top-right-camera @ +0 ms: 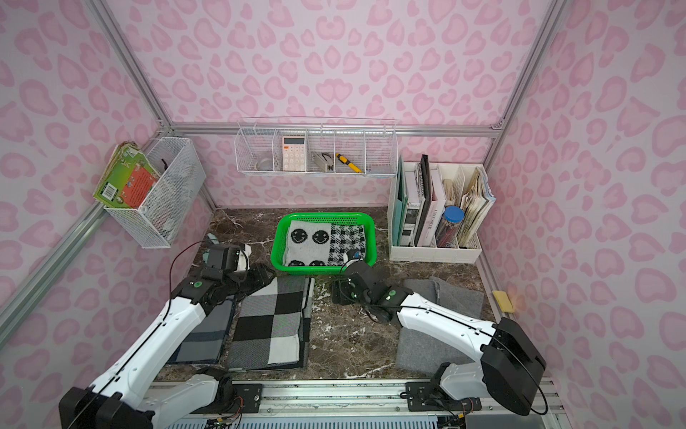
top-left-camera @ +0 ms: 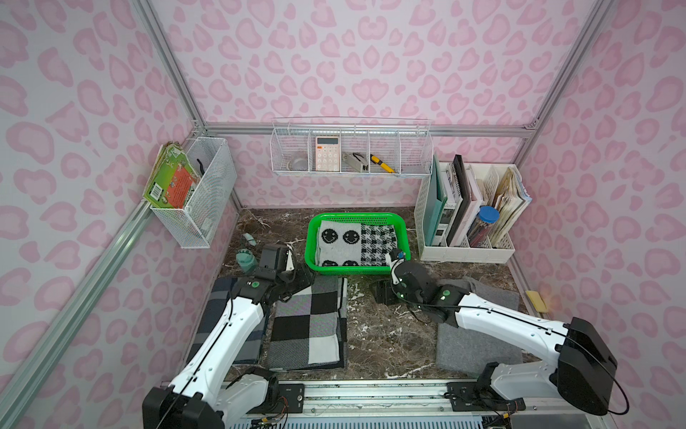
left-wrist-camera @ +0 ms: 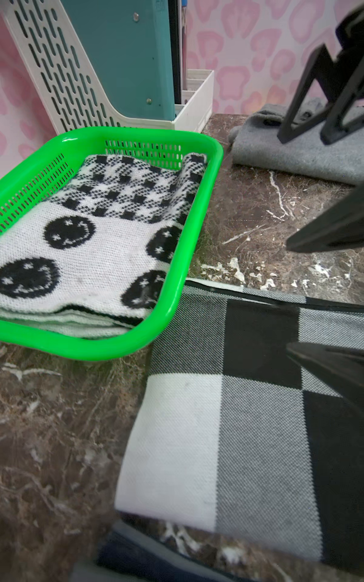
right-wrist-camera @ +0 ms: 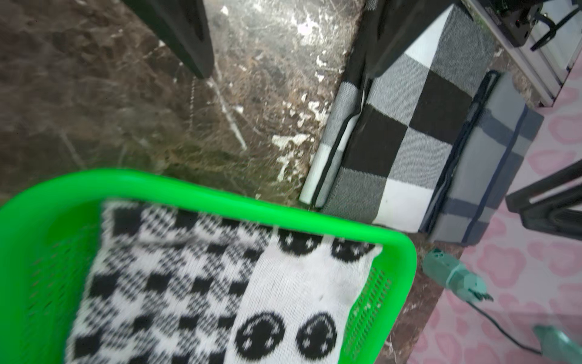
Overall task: Put the folded scarf in the basket
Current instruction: Adjust the scarf at the center of the board.
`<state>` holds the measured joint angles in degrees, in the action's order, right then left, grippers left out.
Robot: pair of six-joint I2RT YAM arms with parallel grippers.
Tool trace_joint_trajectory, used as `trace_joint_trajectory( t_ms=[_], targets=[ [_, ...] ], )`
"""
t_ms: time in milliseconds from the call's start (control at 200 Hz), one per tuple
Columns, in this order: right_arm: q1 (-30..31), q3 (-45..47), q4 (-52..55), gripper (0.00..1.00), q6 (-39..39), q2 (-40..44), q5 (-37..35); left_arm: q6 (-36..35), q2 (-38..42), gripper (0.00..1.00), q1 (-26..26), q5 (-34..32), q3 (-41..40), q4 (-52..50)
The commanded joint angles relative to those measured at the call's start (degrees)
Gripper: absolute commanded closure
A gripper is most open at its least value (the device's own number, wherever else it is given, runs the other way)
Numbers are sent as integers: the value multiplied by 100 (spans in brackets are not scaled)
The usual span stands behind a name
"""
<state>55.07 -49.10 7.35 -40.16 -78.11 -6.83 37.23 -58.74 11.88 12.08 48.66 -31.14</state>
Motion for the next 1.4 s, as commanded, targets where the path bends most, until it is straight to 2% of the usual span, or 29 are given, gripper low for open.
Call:
trace_joint_trajectory(
  t_ms=[0, 35, 150, 295, 430, 600, 840, 920, 961, 1031, 1076, 1196, 1396],
  targets=[
    [452, 10, -387, 24, -675, -384, -592, 762, 583, 41, -1, -349, -373, 84],
    [554, -60, -422, 25, -764, -598, -633, 921, 743, 34, 7, -240, -476, 38],
    [801, -452, -441, 25, -897, -1278, -727, 1028, 1077, 24, 16, 99, -662, -28],
    [998, -977, -399, 26, -872, -2027, -793, 1102, 1461, 4, 23, -223, -793, -398],
    [1015, -1335, -303, 28, -903, -2576, -694, 1136, 1651, 3, 18, -349, -1019, -575],
    [1078, -1577, -424, 31, -949, -3010, -508, 1186, 1759, 11, 25, -398, -1343, -761],
    [1171, -1828, -555, 35, -963, -3426, -268, 1356, 2191, 13, 25, -546, -1709, -1097],
    [1206, -1888, -619, 42, -961, -3487, -248, 1370, 2322, 13, 25, -596, -1789, -1205],
    [1229, -1914, -597, 49, -950, -3517, -281, 1388, 2372, 13, 25, -610, -1839, -1226],
    [1252, -1978, -390, 84, -1006, -3562, -387, 1418, 2451, 13, 25, -605, -1911, -1205],
    [1249, -1859, -349, 100, -1082, -3502, -437, 1399, 2488, 13, 25, -544, -1946, -1141],
    [1252, -1135, -264, 100, -1499, -2940, -726, 1387, 2624, 15, 51, -410, -2061, -979],
    [1252, 781, -287, 100, -2111, -1121, -1183, 1506, 2494, 16, 287, -199, -2285, -460]
  ],
)
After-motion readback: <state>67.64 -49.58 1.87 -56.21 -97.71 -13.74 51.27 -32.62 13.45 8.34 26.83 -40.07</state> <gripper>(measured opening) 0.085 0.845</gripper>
